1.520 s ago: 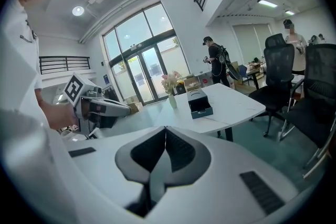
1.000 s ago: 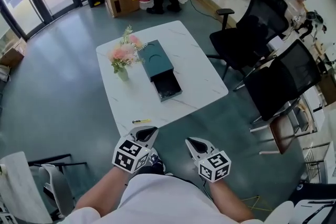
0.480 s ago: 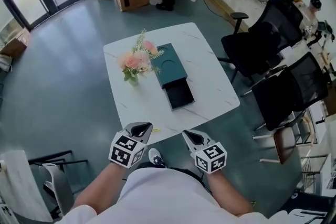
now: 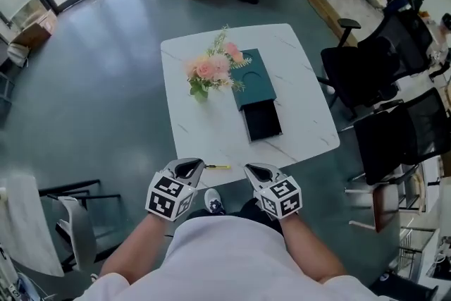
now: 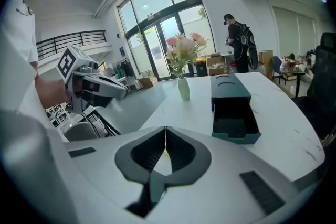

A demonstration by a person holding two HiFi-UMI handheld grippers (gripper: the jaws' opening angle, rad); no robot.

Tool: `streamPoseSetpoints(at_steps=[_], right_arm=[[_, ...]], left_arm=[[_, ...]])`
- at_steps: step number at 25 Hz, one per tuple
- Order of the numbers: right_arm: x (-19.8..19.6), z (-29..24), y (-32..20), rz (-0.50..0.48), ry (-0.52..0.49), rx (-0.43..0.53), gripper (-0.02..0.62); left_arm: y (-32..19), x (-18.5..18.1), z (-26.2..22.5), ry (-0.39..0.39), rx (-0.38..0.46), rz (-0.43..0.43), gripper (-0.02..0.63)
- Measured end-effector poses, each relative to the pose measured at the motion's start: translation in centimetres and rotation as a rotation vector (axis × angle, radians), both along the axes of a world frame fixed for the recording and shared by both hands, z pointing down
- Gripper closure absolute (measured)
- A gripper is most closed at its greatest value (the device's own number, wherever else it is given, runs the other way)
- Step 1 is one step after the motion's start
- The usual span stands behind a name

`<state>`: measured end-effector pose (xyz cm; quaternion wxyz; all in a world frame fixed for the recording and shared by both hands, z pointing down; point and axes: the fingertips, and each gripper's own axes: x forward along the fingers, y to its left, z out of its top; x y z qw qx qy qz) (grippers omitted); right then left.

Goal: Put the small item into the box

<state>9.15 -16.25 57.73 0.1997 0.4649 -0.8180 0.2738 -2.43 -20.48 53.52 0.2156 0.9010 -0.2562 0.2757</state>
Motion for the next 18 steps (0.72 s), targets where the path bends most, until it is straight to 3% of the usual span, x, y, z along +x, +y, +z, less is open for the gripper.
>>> streamPoseSetpoints(at_steps=[10,18], right_arm=[[-1.3,4.8,-1.3,-0.280,0.122,-0.083,0.580],[-4.0,9.2,-2.0,-0.524,0.270,-0.102,0.578]], left_arm=[[-0.7,-2.1,1.9,0.031,-0.030,-0.234,0.589],[0.4,-2.6,3.2,0.024,-0.078,-0.314,0.589]])
